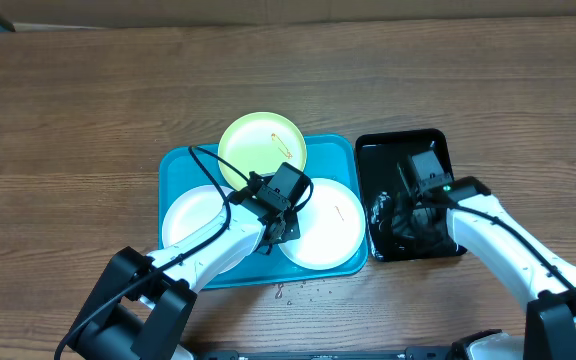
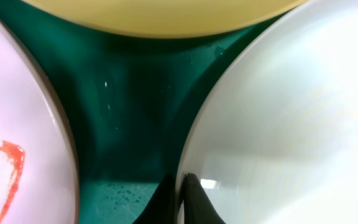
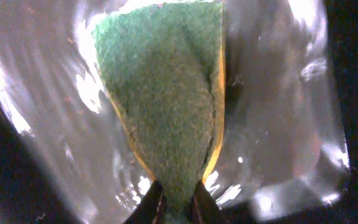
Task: Clean dirty plates on tray and stack at the side
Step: 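Lower the right gripper into the black tray and grasp the green sponge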
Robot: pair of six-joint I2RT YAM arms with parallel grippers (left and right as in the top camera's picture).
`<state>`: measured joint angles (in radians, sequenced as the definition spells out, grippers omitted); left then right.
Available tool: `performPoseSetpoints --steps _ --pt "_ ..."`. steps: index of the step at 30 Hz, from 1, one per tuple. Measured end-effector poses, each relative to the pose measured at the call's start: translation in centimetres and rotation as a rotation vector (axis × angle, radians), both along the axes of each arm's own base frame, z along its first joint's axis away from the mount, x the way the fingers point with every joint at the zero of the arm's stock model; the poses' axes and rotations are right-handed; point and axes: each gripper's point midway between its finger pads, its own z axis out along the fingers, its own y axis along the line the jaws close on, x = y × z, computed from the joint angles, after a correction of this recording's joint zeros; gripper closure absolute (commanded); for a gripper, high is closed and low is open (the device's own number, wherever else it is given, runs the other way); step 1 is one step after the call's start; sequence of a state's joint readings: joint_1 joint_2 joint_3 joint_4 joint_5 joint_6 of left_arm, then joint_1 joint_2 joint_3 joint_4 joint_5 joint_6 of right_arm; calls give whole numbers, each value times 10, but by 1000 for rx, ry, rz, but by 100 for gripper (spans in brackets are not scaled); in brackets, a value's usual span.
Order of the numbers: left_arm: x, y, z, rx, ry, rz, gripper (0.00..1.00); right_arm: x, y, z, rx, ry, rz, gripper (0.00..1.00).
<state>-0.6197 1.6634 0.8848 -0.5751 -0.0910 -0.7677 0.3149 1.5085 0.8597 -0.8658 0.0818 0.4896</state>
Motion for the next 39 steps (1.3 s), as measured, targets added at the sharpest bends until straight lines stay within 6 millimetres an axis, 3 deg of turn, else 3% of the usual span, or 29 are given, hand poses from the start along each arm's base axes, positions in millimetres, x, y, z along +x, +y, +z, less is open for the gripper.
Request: performPoseSetpoints --steps 1,4,5,9,17,21,31,36,37,39 --pt "0 0 0 0 0 0 96 1 0 4 -1 0 9 83" --pt "0 0 0 0 -1 0 92 7 0 9 -13 -15 26 31" --pt "0 0 0 0 -1 0 89 8 -1 10 -20 -20 27 20" --pt "-1 0 0 -1 5 -3 81 17 -1 11 -25 -58 38 10" --pt "-2 1 -1 2 8 -6 85 49 -2 18 -49 -203 24 12" --pt "-2 1 -1 2 8 -6 85 61 -3 14 -53 -272 18 28" --pt "-2 1 -1 2 8 -6 84 54 -7 -8 -55 -296 14 23" --pt "-2 1 -1 2 8 -6 85 62 -4 -10 -41 -343 9 75" --pt "-2 1 -1 2 8 -6 85 63 -4 -9 -40 -350 14 82" --pt "-2 1 -1 2 8 -6 85 63 -4 -9 -38 -351 11 82"
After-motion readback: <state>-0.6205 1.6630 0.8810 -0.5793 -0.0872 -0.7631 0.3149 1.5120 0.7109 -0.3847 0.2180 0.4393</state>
